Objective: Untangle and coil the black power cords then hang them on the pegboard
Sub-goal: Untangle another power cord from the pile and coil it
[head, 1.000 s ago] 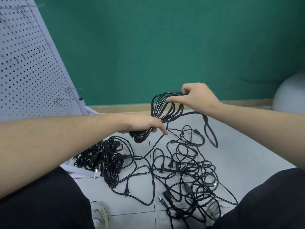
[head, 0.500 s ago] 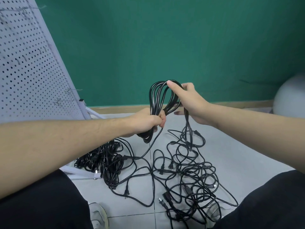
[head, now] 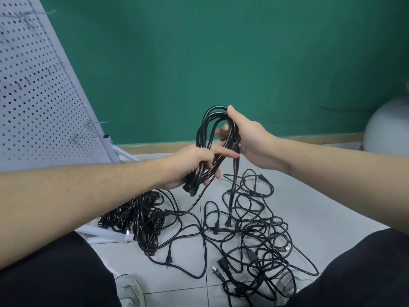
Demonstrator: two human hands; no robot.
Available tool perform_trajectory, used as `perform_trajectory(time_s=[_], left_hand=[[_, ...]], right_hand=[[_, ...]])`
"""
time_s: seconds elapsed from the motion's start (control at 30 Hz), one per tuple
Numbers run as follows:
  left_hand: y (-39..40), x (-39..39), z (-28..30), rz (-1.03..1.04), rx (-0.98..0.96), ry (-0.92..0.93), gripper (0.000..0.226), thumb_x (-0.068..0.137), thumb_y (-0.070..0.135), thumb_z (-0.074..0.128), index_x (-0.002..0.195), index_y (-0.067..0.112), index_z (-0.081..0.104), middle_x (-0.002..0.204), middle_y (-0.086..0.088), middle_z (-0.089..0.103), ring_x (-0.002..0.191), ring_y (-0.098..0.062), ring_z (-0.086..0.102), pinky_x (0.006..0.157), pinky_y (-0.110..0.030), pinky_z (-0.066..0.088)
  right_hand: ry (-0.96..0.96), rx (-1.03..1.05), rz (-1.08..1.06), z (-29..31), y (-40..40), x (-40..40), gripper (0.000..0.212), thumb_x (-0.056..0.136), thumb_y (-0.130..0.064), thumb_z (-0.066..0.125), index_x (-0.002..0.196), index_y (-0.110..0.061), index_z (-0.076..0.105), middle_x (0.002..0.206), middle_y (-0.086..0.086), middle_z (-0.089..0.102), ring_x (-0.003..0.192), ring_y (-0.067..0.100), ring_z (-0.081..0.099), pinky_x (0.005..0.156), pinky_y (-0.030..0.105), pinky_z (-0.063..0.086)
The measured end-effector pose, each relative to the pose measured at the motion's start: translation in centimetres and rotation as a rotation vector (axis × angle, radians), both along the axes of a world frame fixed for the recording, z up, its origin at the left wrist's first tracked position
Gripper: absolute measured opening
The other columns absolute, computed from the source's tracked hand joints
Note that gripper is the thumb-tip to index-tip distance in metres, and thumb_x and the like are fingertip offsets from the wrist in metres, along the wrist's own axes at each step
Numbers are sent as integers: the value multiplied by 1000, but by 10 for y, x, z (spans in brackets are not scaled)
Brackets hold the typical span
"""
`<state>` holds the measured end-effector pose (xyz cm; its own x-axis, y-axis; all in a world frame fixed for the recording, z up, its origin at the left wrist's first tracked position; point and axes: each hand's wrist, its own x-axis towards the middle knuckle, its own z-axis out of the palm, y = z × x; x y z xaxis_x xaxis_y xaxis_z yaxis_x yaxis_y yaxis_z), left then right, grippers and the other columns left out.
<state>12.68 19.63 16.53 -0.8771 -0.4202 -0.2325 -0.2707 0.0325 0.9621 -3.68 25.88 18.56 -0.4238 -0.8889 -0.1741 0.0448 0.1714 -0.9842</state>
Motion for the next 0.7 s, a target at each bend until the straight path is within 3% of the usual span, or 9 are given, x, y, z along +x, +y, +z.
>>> perform_trajectory(time_s=[0.07, 0.1, 0.2, 0.3, 0.37, 0.43, 0.5, 0.6, 0.7], left_hand=[[1, -1, 4, 38, 1, 4, 50, 66, 16, 45, 95, 34, 82, 78, -14, 66, 56, -21, 50, 52, -26, 40], [1, -2, 5, 67, 15, 34, 47, 68, 14, 45, 91, 30, 82, 74, -12, 65, 54, -19, 47, 49, -24, 38], [-3, -7, 6, 177, 114, 153, 47, 81, -3, 37, 87, 16, 79, 84, -5, 67, 57, -14, 42, 44, -21, 33], [-7, -8, 8, 237, 129, 191, 43, 78, -1, 40, 88, 15, 79, 86, 2, 67, 58, -14, 41, 44, -21, 33], [-9, -7, 9, 276, 112, 201, 42, 68, 6, 46, 85, 20, 82, 89, 2, 67, 58, -13, 43, 48, -22, 33], [-12, -6, 9, 333, 96, 202, 42, 72, 5, 46, 84, 22, 82, 89, 0, 64, 59, -14, 42, 49, -23, 33], [-17, -5, 9, 394, 98, 219, 47, 82, -3, 40, 89, 21, 81, 96, 0, 64, 58, -13, 42, 49, -23, 32], [-24, -4, 8, 450, 113, 242, 50, 86, -5, 37, 99, 20, 80, 109, -1, 62, 56, -12, 42, 54, -26, 28], [-31, -1, 6, 441, 131, 225, 52, 85, 1, 39, 102, 25, 82, 92, -8, 53, 62, -16, 36, 57, -32, 25]], right_hand=[[-61, -5, 5, 2, -1, 0, 51, 100, -62, 44, 79, -18, 58, 103, 5, 76, 93, 27, 69, 105, 48, 50], [-77, -16, -10, 4, -1, 0, 52, 100, -63, 41, 84, -18, 60, 105, 5, 76, 95, 27, 68, 101, 48, 52], [-91, -18, -13, 4, 0, -1, 62, 98, -72, 32, 115, -19, 60, 107, 5, 75, 92, 24, 70, 87, 49, 59], [17, 77, 59, -6, 2, -11, 71, 93, -79, 28, 130, -24, 55, 118, 5, 73, 103, 23, 72, 91, 50, 56], [77, 196, 160, -11, 8, -18, 70, 96, -76, 26, 121, -19, 58, 101, 5, 75, 96, 24, 72, 91, 48, 54], [137, 281, 225, -13, 13, -22, 63, 98, -70, 33, 110, -16, 62, 83, 4, 68, 83, 24, 68, 90, 48, 55], [187, 286, 163, -9, 13, -23, 50, 98, -66, 43, 103, -22, 66, 78, 1, 54, 71, 19, 55, 74, 39, 57], [362, 142, 35, -3, 10, -25, 31, 94, -61, 56, 98, -31, 63, 78, 2, 46, 62, 14, 39, 52, 24, 35], [609, -47, 82, -1, 9, -30, 21, 85, -44, 77, 94, -29, 65, 75, -3, 51, 62, 9, 42, 58, 24, 36]])
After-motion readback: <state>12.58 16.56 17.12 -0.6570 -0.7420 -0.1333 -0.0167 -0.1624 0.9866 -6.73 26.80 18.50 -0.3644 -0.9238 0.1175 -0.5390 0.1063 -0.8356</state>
